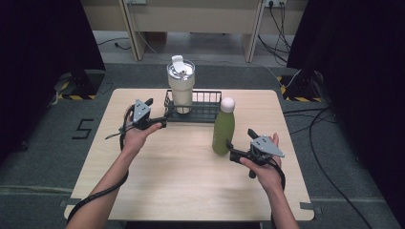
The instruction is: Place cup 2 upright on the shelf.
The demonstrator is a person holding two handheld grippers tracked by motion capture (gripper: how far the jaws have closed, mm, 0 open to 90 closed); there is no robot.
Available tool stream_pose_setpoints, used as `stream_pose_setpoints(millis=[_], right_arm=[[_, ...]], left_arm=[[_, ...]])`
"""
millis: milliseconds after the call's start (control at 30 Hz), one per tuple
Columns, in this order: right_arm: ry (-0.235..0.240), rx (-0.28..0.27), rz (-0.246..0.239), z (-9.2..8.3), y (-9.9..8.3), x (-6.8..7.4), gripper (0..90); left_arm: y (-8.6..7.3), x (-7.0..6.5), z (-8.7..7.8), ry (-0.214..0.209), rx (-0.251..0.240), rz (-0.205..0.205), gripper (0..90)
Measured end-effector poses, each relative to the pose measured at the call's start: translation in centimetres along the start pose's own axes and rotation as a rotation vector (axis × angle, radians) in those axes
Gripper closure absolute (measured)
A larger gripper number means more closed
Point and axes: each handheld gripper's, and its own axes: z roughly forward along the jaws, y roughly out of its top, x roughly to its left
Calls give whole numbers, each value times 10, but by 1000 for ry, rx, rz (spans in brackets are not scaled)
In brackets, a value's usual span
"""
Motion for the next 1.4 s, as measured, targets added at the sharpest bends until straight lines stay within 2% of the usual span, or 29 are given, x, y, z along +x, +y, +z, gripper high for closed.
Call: stream_pose_setpoints(millis=[633,1000,1167,1400], right_arm=[[24,18,-20,44,13,8,122],[13,27,-31,54,14,6,141],[14,34,-43,58,14,7,144],[5,52,-64,63,11,8,145]], left_arm=[[-13,-3,-20,-12,-2,0,142],[-33,-6,-35,-20,12,-15,143],[-37,-9,-36,-26,12,-25,143],[-38,-12,-38,-31,8,-3,143]])
